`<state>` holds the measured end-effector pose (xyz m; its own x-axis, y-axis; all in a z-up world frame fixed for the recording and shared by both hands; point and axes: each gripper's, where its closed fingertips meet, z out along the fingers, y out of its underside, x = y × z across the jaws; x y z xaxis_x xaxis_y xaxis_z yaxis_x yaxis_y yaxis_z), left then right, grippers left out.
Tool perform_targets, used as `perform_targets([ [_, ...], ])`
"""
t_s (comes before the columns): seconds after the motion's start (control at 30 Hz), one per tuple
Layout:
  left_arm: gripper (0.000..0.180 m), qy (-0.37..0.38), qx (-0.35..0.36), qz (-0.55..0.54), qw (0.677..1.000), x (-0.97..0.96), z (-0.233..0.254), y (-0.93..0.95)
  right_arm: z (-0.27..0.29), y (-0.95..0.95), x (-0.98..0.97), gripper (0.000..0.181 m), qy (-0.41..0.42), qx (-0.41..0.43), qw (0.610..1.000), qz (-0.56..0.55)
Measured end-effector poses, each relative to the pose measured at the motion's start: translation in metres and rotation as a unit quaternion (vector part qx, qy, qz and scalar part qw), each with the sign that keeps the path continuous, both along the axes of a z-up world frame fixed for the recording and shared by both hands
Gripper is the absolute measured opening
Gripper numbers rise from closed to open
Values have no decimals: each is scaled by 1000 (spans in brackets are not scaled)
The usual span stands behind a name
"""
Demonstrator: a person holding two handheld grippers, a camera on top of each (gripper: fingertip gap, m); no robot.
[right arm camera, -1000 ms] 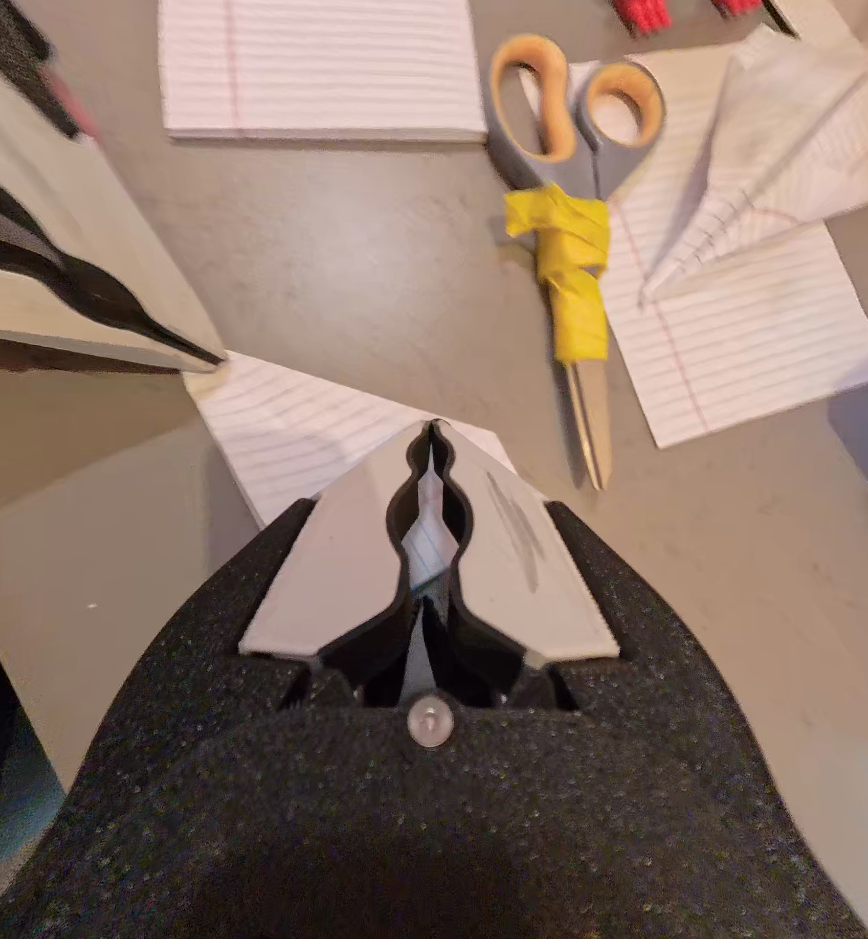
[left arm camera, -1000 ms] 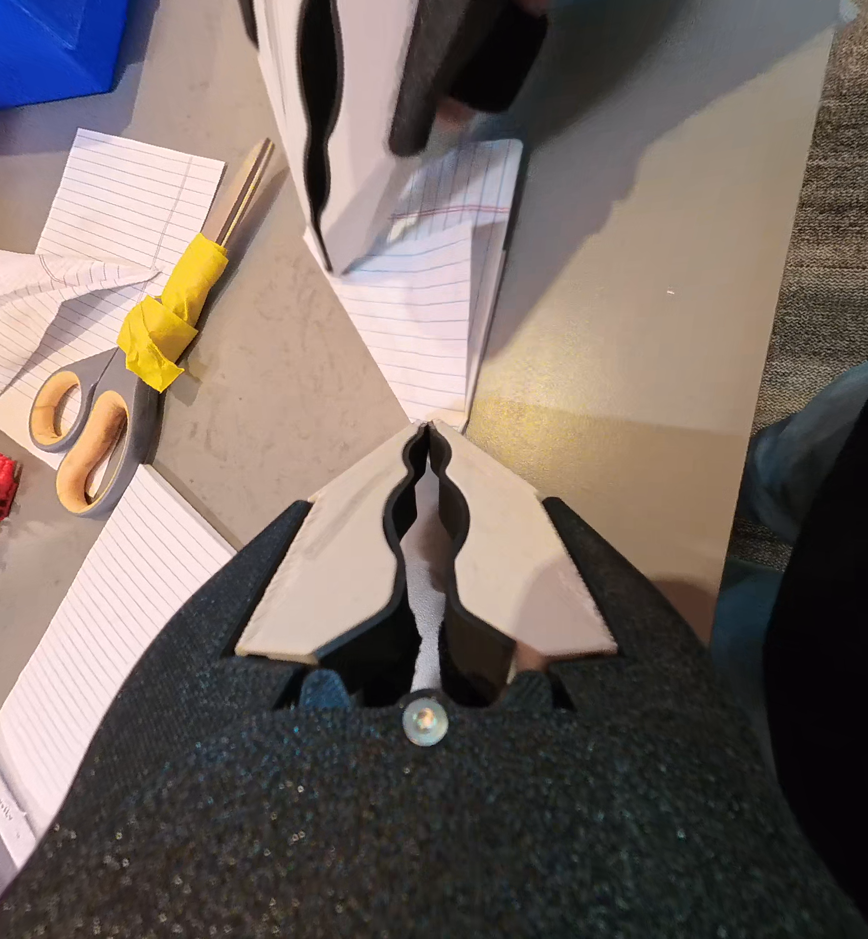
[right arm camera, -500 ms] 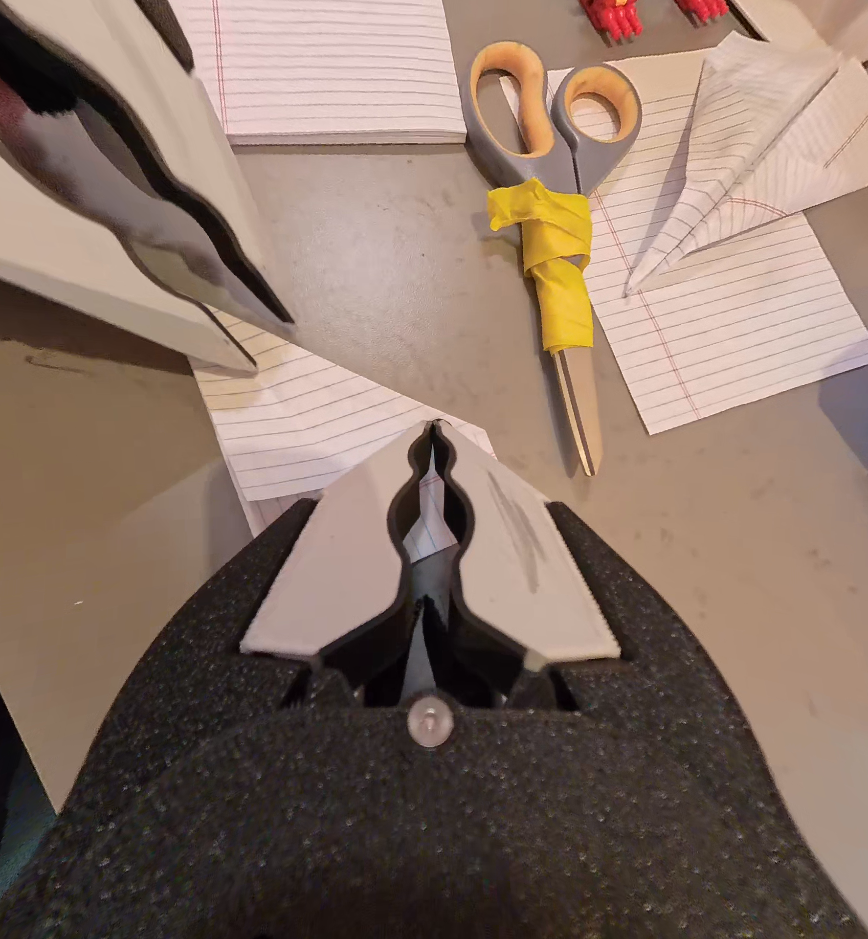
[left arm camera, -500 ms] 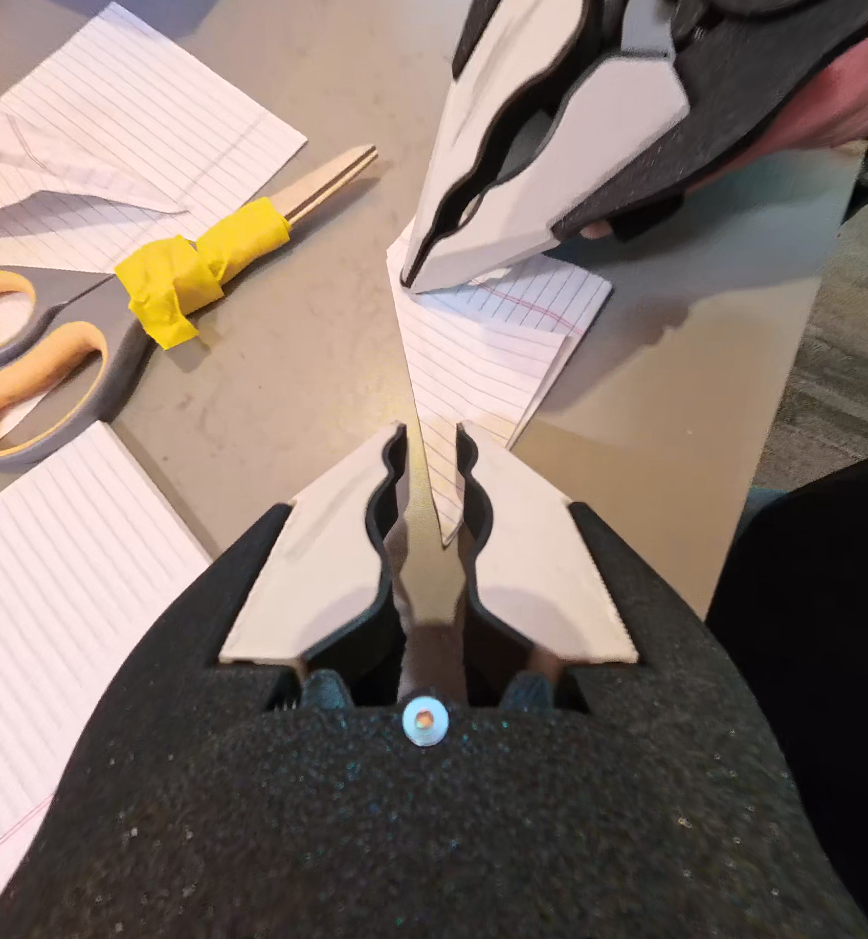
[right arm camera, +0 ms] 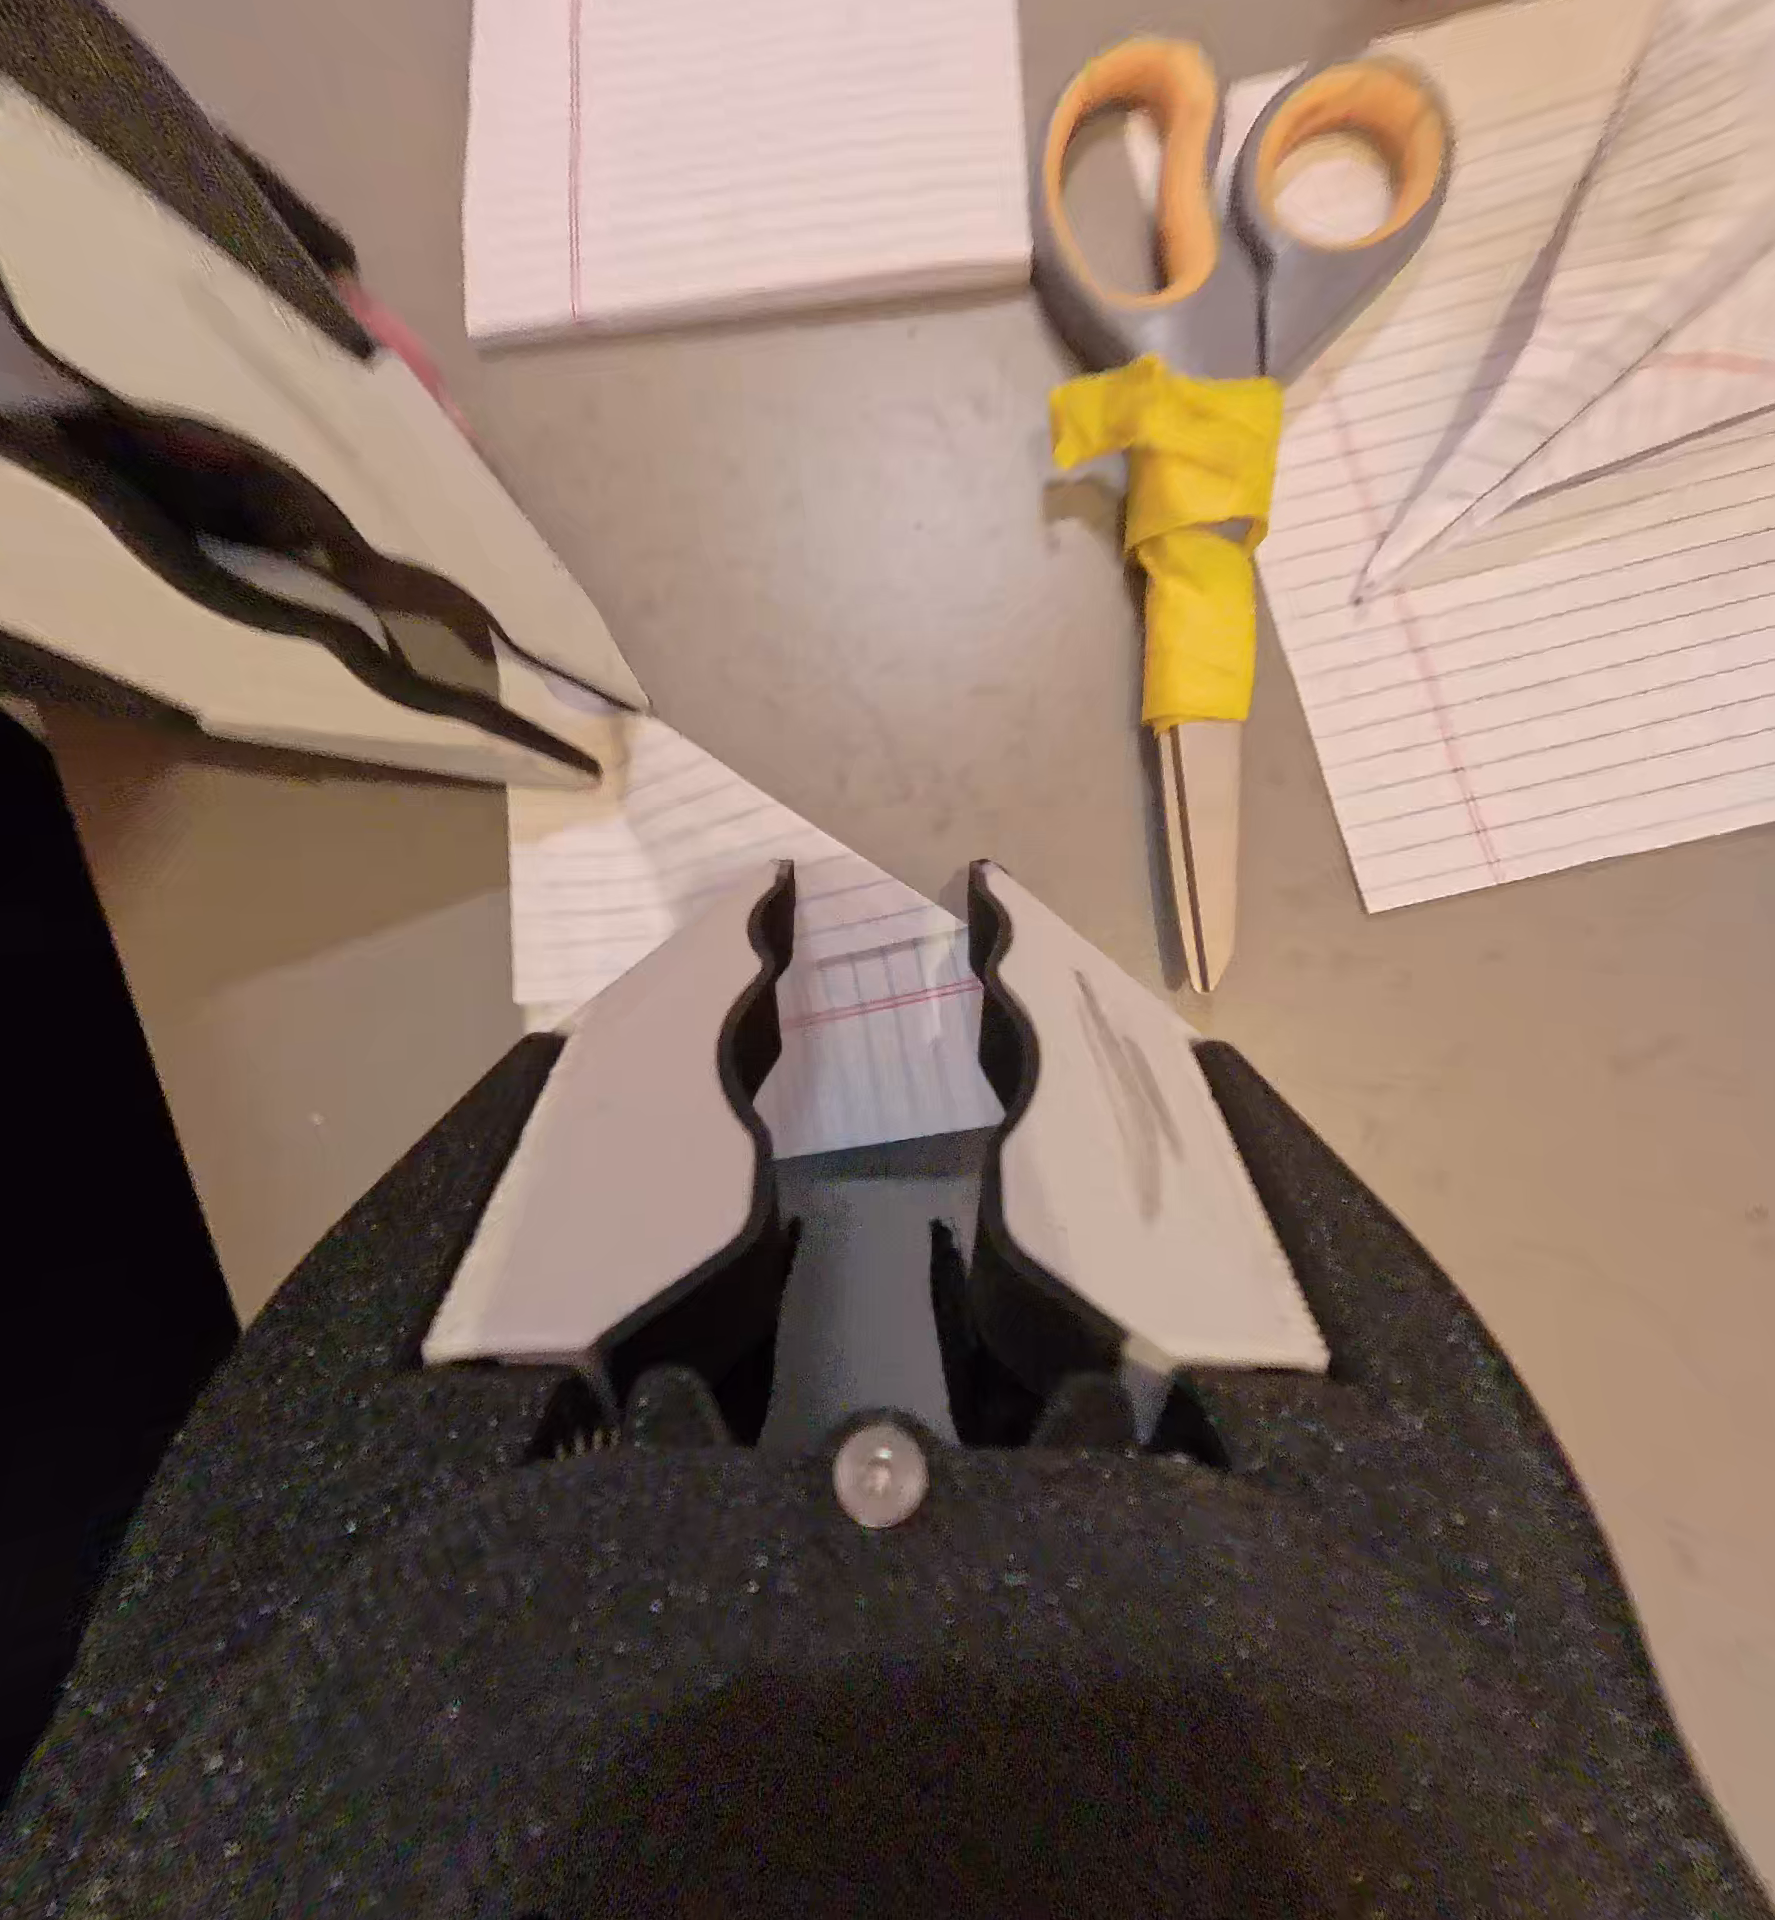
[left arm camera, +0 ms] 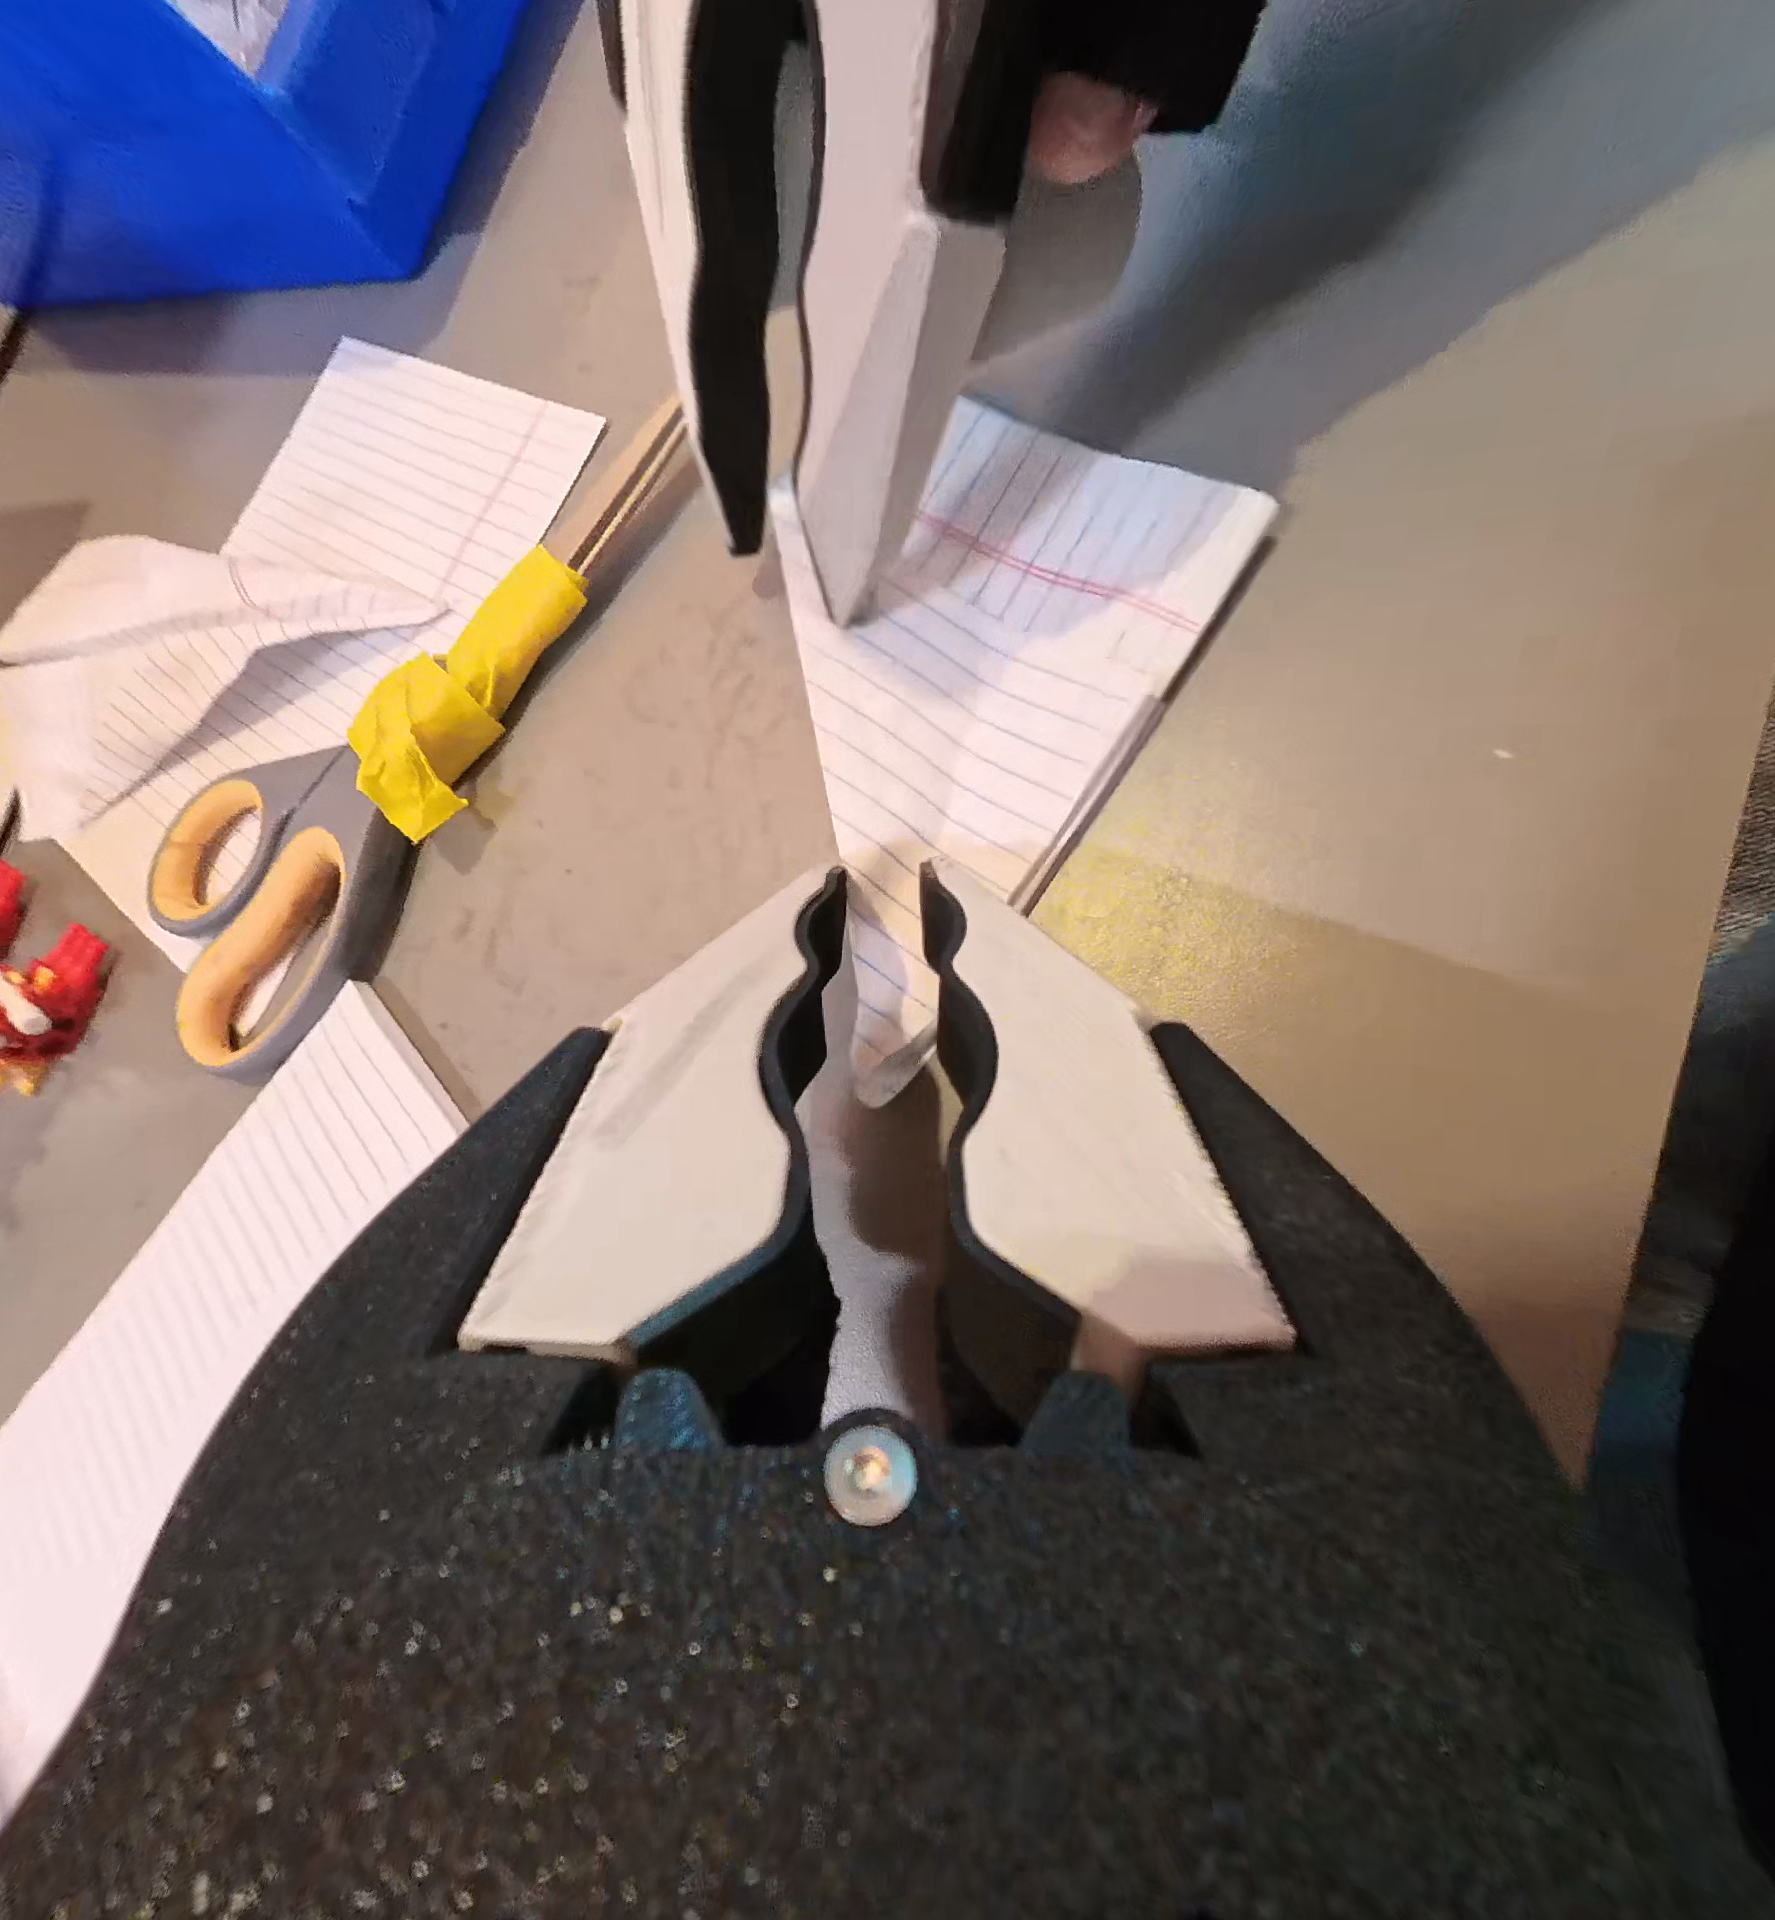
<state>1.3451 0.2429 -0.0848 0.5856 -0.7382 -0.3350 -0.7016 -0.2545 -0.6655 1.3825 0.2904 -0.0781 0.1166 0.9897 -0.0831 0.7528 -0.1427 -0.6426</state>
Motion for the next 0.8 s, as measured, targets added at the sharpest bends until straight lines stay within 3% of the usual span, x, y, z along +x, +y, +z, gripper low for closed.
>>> perform_targets([
  [0.27, 13, 14, 19, -1, 1000, 0, 1, -1, 12, -1, 3, 1, 6, 59, 998, 34],
  [0.8, 17, -5, -4, 26, 1000, -2, 1, 1, 44, -64, 2, 0, 60, 26, 994, 90],
])
